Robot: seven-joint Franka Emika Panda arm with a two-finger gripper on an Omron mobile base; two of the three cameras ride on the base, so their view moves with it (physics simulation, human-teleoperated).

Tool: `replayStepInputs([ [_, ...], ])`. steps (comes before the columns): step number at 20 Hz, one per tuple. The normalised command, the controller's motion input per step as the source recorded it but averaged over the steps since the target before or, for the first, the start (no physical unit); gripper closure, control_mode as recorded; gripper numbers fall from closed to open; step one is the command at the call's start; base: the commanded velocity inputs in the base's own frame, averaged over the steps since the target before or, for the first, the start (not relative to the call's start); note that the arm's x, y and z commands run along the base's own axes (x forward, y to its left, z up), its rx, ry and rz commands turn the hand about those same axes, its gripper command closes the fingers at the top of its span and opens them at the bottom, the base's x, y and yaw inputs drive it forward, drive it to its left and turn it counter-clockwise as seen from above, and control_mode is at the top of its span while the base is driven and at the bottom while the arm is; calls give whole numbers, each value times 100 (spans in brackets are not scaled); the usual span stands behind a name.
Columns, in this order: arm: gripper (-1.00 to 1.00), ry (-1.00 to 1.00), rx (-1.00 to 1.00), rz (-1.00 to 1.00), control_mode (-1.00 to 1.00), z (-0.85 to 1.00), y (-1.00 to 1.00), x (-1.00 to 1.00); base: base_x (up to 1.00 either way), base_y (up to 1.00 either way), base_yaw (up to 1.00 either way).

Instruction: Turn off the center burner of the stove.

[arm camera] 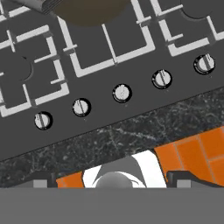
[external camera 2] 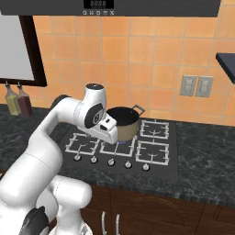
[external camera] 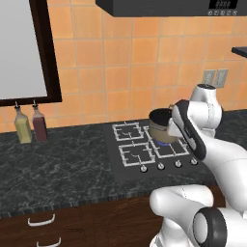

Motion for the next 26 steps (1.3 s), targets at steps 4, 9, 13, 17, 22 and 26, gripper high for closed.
replayStepInputs([
  [4, -100, 7, -1, 0, -100, -51, -15, 16, 0, 0, 0],
  [9, -100, 0, -2, 0, -100, -52, -12, 9, 0, 0, 0],
  [13, -100, 0, 0, 0, -100, -54, -10, 2, 0, 0, 0],
  [17, -100, -1, -2, 0, -100, -47, -5, 7, 0, 0, 0],
  [22, -100, -8, -2, 0, -100, -43, -4, 11, 0, 0, 0],
  [26, -100, -9, 0, 0, -100, -41, -3, 15, 0, 0, 0],
])
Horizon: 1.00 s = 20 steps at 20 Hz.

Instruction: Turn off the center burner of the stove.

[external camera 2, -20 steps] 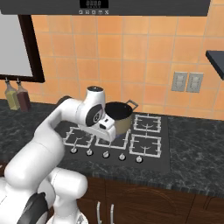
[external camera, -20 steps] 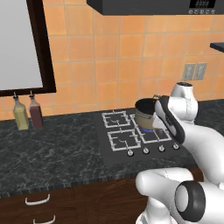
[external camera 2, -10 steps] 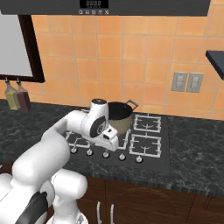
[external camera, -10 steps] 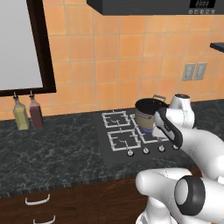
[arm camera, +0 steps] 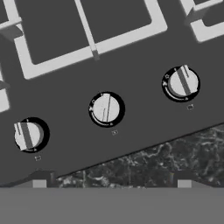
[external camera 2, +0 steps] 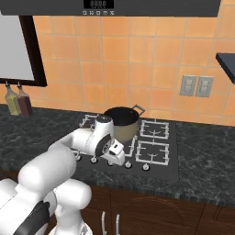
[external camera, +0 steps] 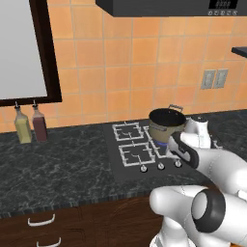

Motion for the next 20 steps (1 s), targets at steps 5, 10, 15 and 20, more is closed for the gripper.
replayStepInputs([
  [5, -100, -4, -1, 0, -100, -24, -2, 19, 0, 0, 0],
  [10, -100, 0, 0, 0, -100, -11, -2, 23, 0, 0, 0],
  [15, -100, -1, 0, 0, -100, -3, -6, 13, 0, 0, 0],
  [20, -100, -1, 0, 0, -100, -1, -8, 10, 0, 0, 0],
])
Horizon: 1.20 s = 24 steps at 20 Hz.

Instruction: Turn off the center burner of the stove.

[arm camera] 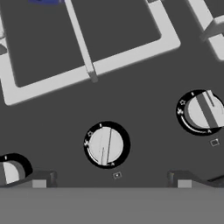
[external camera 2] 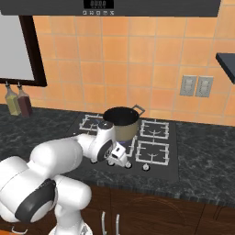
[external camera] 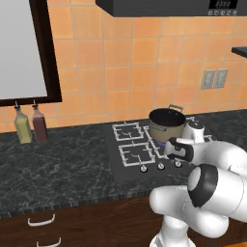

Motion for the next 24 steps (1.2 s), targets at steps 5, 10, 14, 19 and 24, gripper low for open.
replayStepInputs([
  [5, -100, 0, 0, 0, -100, -11, -1, 6, 0, 0, 0],
  [10, -100, 0, 0, 0, -100, -17, 0, 10, 0, 0, 0],
  [14, -100, 0, 0, 0, -100, -7, 0, 16, 0, 0, 0],
  [19, -100, -1, 0, 0, -100, 0, 0, 13, 0, 0, 0],
  [24, -100, 0, 0, 0, -100, -3, 0, 2, 0, 0, 0],
])
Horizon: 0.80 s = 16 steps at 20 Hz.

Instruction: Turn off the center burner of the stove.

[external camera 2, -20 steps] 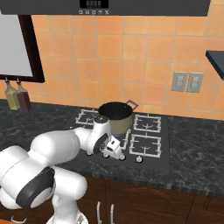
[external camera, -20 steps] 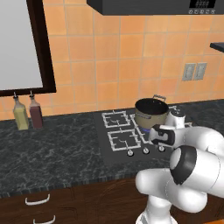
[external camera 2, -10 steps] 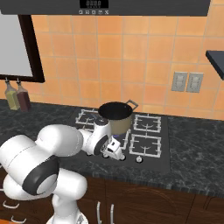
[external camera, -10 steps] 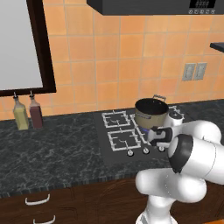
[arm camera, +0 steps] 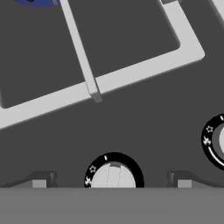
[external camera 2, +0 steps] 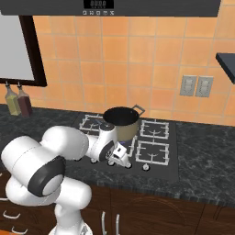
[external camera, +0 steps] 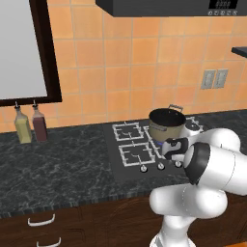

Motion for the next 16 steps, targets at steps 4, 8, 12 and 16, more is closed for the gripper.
replayStepInputs([
  [4, -100, -1, 0, 0, -100, -1, 0, -4, 0, 0, 0],
  [8, -100, 0, 0, 0, -100, -1, 0, 0, 0, 0, 0],
  [12, 100, 0, 0, 0, -100, 0, 0, 0, 0, 0, 0],
  [16, 100, 0, 0, 0, -100, 0, 0, 0, 0, 0, 0],
])
